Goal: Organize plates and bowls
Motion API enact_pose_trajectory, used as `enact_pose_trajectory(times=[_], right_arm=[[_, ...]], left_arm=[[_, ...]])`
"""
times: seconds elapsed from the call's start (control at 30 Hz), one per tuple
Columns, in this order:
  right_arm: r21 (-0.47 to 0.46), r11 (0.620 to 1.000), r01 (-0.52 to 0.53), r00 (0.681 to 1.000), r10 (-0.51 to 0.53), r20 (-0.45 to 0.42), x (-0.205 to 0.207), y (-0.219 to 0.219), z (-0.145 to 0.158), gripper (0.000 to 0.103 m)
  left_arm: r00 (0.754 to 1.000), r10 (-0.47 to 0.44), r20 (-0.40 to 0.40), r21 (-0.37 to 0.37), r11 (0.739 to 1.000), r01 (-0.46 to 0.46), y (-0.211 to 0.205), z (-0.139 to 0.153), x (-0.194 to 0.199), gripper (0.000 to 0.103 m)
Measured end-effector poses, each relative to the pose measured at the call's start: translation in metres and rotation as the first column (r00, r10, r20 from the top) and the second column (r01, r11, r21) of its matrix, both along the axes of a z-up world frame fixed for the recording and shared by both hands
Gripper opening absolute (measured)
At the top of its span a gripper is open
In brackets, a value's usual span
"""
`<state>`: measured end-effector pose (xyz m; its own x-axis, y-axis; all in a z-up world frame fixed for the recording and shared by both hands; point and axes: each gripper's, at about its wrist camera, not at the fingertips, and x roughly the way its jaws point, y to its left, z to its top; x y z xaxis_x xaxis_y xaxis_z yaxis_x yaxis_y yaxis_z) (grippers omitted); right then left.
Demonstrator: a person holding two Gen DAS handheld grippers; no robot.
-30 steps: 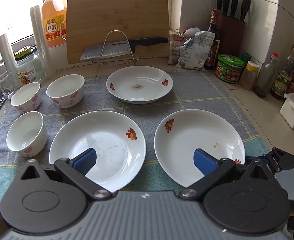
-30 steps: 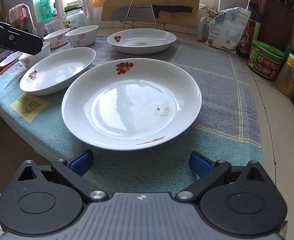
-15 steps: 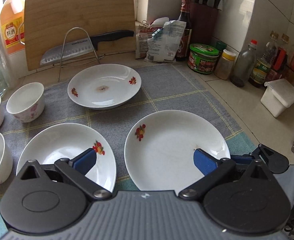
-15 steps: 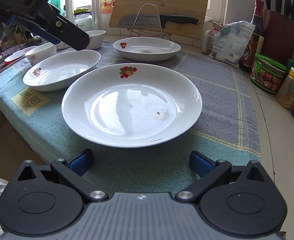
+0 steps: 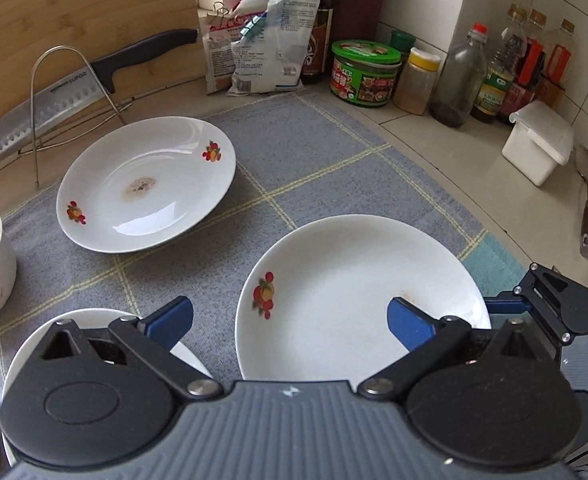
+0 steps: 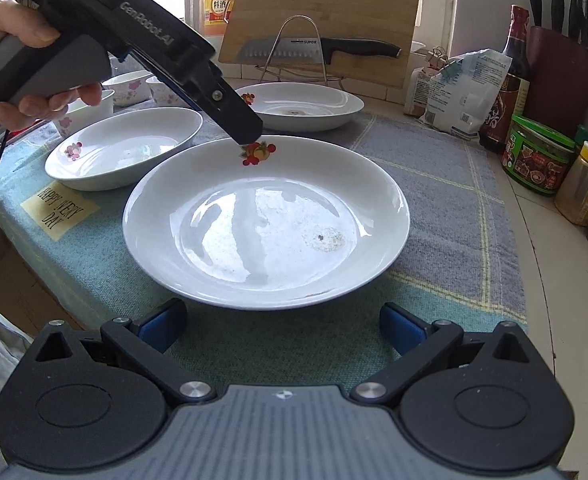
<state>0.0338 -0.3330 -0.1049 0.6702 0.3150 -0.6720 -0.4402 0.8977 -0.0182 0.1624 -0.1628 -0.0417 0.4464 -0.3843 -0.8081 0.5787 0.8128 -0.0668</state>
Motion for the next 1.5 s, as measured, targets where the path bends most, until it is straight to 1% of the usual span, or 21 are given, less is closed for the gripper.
enact_pose_trajectory(times=[0.17, 0.3, 0.37, 0.43, 0.53, 0.7, 0.73, 0.77, 0.87, 1.27, 1.5], right_arm=[[0.000, 1.000, -0.003, 1.000, 0.003, -0.001, 0.005, 0.002, 0.000, 0.103], [-0.005, 1.000, -0.002, 1.000, 0.002, -0.007, 0.006, 0.002, 0.001, 0.103], [-0.006, 1.000, -0.003, 1.000, 0.003, -0.010, 0.006, 0.002, 0.001, 0.103], [-0.007, 1.000, -0.004, 1.000, 0.004, -0.012, 0.007, 0.002, 0.001, 0.103], [-0.010, 1.000, -0.005, 1.000, 0.005, -0.016, 0.008, 0.003, 0.002, 0.103], [-0.005, 1.000, -0.006, 1.000, 0.006, -0.003, 0.006, 0.003, 0.000, 0.103], [-0.002, 1.000, -0.009, 1.000, 0.009, 0.002, 0.005, 0.002, 0.000, 0.103], [0.000, 1.000, -0.010, 1.000, 0.010, 0.005, 0.004, 0.001, -0.001, 0.103], [0.004, 1.000, -0.017, 1.000, 0.017, 0.012, 0.003, 0.000, -0.001, 0.103], [-0.006, 0.997, -0.071, 0.997, 0.071, -0.008, 0.010, 0.003, 0.002, 0.103], [-0.003, 0.995, -0.096, 0.995, 0.096, -0.013, 0.015, 0.005, 0.002, 0.103]], left_arm=[[0.998, -0.056, -0.034, 0.015, 0.998, 0.056, -0.004, -0.011, 0.019, 0.102], [0.992, -0.104, -0.069, 0.014, 0.994, 0.105, -0.007, -0.018, 0.031, 0.099], [0.985, -0.139, -0.099, -0.006, 0.990, 0.139, -0.008, -0.021, 0.037, 0.096], [0.978, -0.172, -0.121, -0.011, 0.985, 0.172, -0.011, -0.023, 0.041, 0.095], [0.960, -0.229, -0.159, -0.027, 0.973, 0.228, -0.015, -0.025, 0.046, 0.089], [0.942, -0.275, -0.192, -0.039, 0.961, 0.273, -0.021, -0.024, 0.051, 0.088], [0.940, -0.279, -0.196, -0.031, 0.960, 0.279, -0.022, -0.025, 0.051, 0.087], [0.939, -0.277, -0.205, -0.019, 0.960, 0.279, -0.025, -0.026, 0.053, 0.083], [0.930, -0.289, -0.227, 0.003, 0.955, 0.298, -0.028, -0.027, 0.054, 0.081], [0.901, -0.314, -0.298, 0.002, 0.944, 0.330, -0.029, -0.031, 0.061, 0.080], [0.888, -0.333, -0.318, -0.002, 0.937, 0.351, -0.028, -0.033, 0.064, 0.079]])
